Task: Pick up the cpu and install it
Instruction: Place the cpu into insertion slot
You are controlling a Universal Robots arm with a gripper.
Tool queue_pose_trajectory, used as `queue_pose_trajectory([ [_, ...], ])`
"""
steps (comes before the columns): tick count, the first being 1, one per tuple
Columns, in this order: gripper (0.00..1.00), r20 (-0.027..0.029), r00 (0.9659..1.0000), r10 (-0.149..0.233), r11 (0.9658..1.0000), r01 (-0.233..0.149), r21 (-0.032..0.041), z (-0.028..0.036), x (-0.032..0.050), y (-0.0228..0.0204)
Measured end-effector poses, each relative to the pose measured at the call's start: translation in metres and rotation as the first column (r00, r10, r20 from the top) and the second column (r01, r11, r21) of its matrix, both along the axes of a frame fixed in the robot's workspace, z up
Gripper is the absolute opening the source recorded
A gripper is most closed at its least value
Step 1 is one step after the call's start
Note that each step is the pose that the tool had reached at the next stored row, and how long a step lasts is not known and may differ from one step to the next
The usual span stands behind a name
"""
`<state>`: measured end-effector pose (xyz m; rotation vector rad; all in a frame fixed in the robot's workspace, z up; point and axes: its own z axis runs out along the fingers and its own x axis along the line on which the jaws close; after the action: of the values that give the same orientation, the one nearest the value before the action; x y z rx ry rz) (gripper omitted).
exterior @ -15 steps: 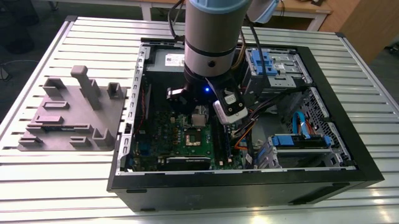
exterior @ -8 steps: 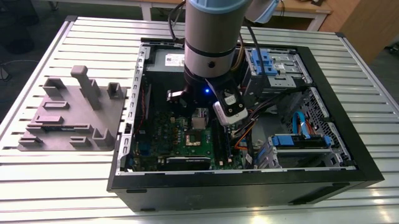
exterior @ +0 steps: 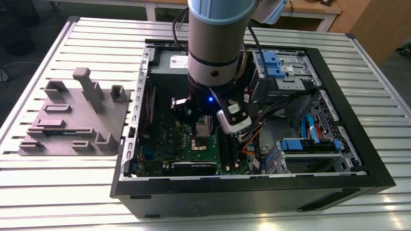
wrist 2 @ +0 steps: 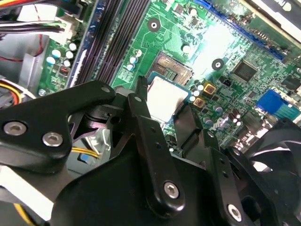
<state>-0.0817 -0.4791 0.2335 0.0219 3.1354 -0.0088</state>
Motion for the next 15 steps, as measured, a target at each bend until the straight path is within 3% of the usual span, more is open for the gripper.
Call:
queue_pose_trajectory([
  [11,0.47,0.0001,0.9997,0.023,0.9997,-0.023,0.0001,-0.0197,-0.0035,-0.0030],
  [15,0.47,0.0000,0.9996,0.030,0.9996,-0.030,0.0000,-0.0241,-0.0035,-0.0032],
])
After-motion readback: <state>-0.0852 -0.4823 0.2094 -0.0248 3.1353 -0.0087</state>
